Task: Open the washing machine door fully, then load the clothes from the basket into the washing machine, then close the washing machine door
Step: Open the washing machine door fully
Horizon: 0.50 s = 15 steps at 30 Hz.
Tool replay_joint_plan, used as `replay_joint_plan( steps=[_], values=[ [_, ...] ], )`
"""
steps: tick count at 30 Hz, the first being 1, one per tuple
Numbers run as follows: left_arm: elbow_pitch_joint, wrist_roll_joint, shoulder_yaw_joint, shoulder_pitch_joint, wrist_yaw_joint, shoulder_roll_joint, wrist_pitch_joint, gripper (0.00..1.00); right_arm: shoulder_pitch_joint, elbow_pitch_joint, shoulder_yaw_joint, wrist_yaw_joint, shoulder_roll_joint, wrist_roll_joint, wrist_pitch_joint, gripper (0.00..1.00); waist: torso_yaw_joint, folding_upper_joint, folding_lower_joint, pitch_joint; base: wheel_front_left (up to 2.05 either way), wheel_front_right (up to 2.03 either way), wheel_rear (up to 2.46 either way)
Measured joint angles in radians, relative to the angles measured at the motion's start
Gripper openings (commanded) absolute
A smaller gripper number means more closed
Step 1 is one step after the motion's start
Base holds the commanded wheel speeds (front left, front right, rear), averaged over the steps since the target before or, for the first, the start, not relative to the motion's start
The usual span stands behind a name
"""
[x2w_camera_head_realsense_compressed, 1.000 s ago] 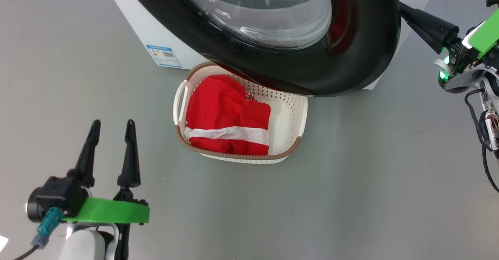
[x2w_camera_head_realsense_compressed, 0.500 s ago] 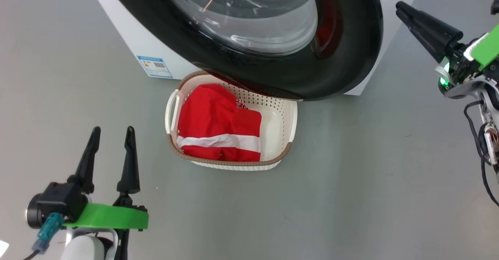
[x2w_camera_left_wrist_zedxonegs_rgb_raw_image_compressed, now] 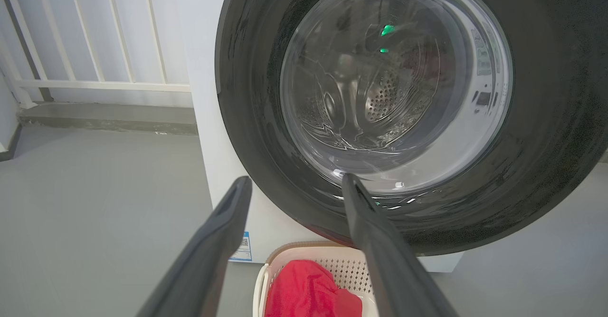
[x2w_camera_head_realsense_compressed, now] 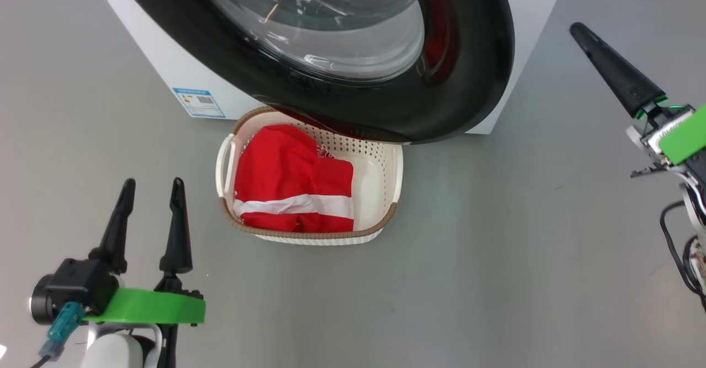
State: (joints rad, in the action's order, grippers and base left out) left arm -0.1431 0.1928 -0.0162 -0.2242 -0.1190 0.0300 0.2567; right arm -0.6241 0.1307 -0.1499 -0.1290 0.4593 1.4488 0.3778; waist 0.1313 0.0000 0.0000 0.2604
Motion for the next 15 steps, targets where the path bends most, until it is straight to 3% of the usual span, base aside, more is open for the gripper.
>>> replay_joint_plan(
  steps=[7, 15],
  values=[
    [0.018, -0.015, 0.003, 0.002, -0.001, 0.000, 0.000, 1.00, 0.121, -0.129, -0.014, 0.000, 0.056, -0.164, -0.253, 1.00, -0.008, 0.0000, 0.0000, 0.006, 0.00, 0.00, 0.00],
    [0.031, -0.024, 0.003, 0.017, -0.008, 0.000, 0.000, 1.00, 0.244, -0.153, -0.104, 0.000, 0.133, -0.397, -0.556, 1.00, -0.010, 0.0000, 0.0000, 0.010, 0.00, 0.00, 0.00]
  ],
)
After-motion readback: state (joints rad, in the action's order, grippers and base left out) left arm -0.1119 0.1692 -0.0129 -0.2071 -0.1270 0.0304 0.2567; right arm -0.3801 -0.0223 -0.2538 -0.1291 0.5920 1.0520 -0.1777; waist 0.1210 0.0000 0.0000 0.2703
